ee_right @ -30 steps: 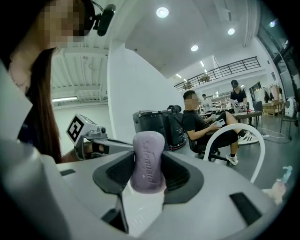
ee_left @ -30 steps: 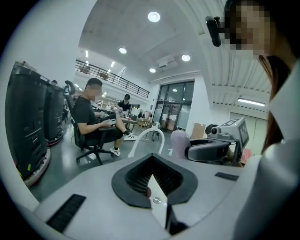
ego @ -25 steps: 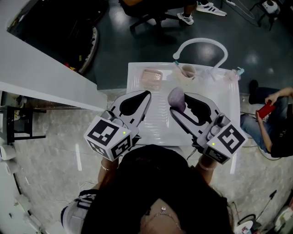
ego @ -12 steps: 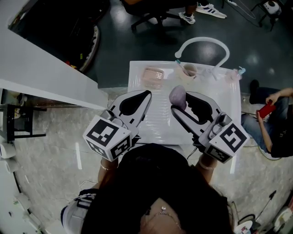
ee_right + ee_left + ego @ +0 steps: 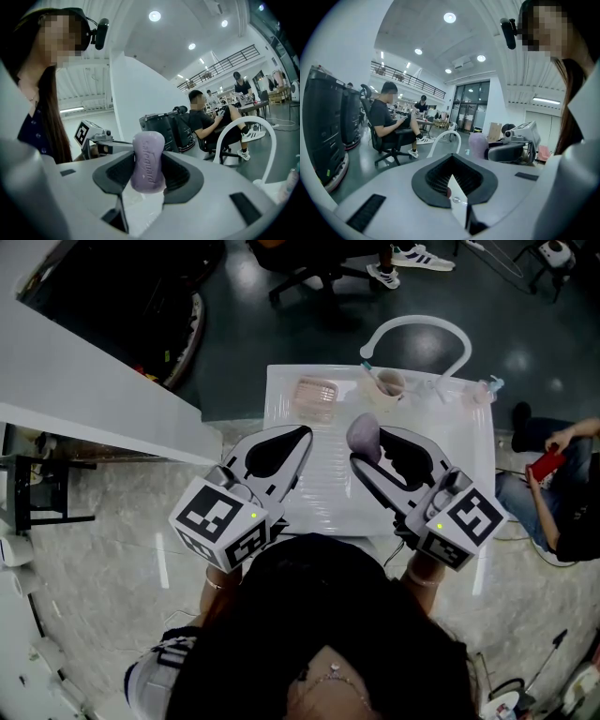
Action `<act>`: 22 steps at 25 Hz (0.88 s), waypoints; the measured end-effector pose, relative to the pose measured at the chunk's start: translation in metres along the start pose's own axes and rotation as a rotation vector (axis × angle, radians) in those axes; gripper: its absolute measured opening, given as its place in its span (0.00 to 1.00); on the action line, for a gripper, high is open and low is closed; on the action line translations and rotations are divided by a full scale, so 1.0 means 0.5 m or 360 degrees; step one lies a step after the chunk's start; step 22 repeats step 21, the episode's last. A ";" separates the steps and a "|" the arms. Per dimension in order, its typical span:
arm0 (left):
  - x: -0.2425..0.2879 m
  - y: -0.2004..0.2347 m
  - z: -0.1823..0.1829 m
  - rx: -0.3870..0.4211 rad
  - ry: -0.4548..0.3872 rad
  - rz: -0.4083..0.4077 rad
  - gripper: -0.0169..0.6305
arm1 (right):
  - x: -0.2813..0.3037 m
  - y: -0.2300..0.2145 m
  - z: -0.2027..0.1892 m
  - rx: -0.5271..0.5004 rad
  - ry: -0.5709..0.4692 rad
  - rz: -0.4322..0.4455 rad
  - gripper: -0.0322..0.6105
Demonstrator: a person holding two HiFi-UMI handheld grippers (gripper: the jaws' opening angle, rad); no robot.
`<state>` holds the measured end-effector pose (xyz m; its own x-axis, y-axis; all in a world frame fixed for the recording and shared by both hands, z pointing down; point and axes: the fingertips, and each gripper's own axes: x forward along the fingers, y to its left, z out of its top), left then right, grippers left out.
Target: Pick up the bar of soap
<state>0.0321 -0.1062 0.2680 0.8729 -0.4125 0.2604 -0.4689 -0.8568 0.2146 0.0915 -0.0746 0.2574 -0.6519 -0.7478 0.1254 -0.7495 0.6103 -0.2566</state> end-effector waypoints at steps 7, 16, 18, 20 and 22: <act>-0.005 0.006 0.001 0.0006 -0.0001 -0.0005 0.02 | 0.010 0.008 0.000 0.0030 0.0010 0.0008 0.35; -0.005 0.020 -0.001 -0.0008 0.0007 -0.0005 0.03 | 0.026 0.007 -0.004 -0.0030 0.0044 0.0012 0.35; -0.005 0.027 -0.003 -0.0010 0.0009 0.0002 0.03 | 0.031 0.005 -0.005 -0.0023 0.0046 0.0018 0.35; -0.003 0.033 -0.006 -0.0013 0.0014 0.0006 0.03 | 0.036 0.000 -0.008 -0.0020 0.0046 0.0009 0.35; -0.003 0.035 -0.007 -0.0014 0.0017 0.0007 0.03 | 0.039 -0.003 -0.010 -0.0019 0.0047 0.0003 0.35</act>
